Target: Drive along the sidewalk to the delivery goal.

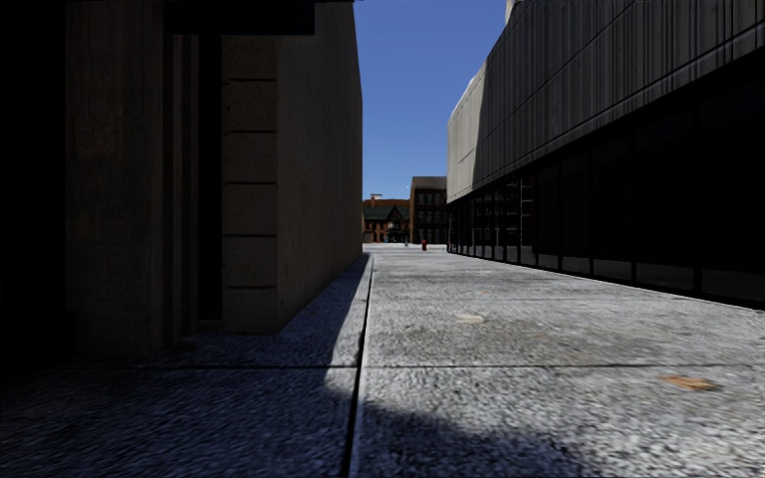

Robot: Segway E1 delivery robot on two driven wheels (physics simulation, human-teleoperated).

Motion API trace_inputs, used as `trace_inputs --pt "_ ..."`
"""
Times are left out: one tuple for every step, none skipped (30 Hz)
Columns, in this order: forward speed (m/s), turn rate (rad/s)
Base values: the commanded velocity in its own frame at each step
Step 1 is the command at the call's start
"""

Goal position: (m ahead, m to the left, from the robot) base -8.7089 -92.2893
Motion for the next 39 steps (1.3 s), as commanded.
trace_inputs --pt "2.0 -0.83" --pt "2.0 -0.83" --pt "2.0 -0.83" --pt "2.0 -0.82" --pt "2.0 -0.82" --pt "2.0 0.0" --pt "2.0 0.0" --pt "2.0 0.0" --pt "2.0 0.0" --pt "2.0 0.0" --pt "2.0 0.0" --pt "2.0 0.0" --pt "2.0 0.0" --pt "2.0 0.0" --pt "2.0 0.0" --pt "2.0 0.0" --pt "2.0 0.0" --pt "2.0 0.0" --pt "2.0 0.0" --pt "2.0 0.0" --pt "2.0 0.0" --pt "2.0 0.14" --pt "2.0 0.19" --pt "2.0 0.19" --pt "2.0 0.21" --pt "2.0 0.24" --pt "2.0 0.24" --pt "2.0 0.28" --pt "2.0 0.31" --pt "2.0 0.32" --pt "2.0 0.32" --pt "2.0 0.32" --pt "2.0 0.32" --pt "2.0 0.32" --pt "2.0 0.32" --pt "2.0 0.32" --pt "2.0 0.32" --pt "2.0 0.32" --pt "2.0 0.32"
